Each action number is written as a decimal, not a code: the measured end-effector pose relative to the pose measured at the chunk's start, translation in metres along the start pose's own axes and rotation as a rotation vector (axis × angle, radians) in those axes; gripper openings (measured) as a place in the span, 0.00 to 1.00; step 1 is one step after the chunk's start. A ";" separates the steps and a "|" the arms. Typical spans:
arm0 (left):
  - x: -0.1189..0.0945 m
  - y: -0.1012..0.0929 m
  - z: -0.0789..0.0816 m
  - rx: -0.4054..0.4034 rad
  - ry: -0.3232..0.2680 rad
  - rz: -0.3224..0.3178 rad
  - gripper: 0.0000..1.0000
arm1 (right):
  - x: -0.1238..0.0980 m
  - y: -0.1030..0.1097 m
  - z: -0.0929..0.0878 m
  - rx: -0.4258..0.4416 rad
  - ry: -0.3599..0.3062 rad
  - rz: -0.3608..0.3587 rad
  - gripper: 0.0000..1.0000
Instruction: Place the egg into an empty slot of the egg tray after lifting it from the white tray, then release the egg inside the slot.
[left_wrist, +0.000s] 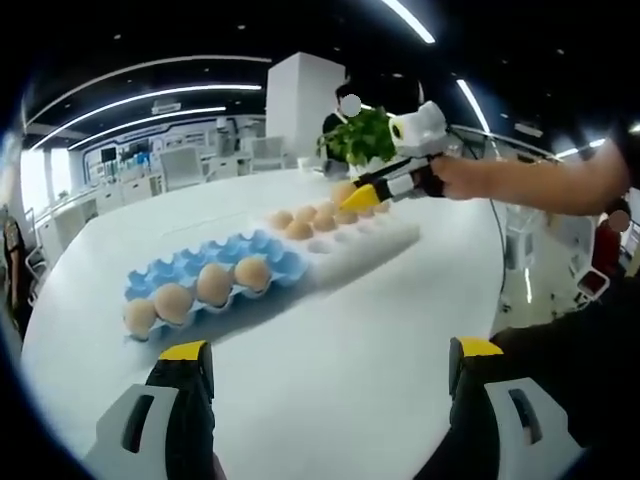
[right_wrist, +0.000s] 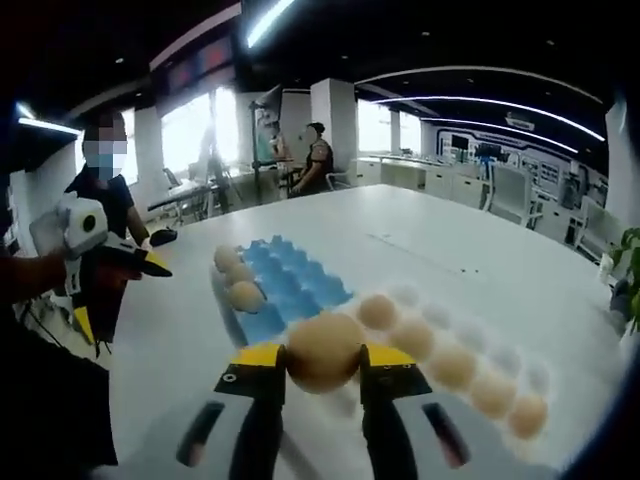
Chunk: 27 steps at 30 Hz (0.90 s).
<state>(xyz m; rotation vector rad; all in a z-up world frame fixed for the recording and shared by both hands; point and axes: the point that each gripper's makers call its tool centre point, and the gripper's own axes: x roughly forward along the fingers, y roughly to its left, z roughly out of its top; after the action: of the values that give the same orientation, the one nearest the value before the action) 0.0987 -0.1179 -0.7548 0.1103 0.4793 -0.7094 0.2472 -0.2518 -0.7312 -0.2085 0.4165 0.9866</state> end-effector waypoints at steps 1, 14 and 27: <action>0.000 0.000 0.000 -0.001 -0.001 0.001 1.00 | 0.002 0.002 0.001 -0.005 -0.005 0.004 0.30; -0.003 0.005 0.003 0.000 -0.012 0.007 1.00 | 0.028 0.025 0.014 -0.010 -0.066 0.051 0.30; -0.009 0.009 -0.001 -0.007 -0.006 0.014 1.00 | 0.057 0.041 0.007 -0.021 -0.050 0.085 0.30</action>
<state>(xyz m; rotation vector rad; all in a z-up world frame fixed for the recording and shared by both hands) 0.0985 -0.1056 -0.7526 0.1049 0.4749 -0.6936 0.2418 -0.1839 -0.7484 -0.1861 0.3718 1.0777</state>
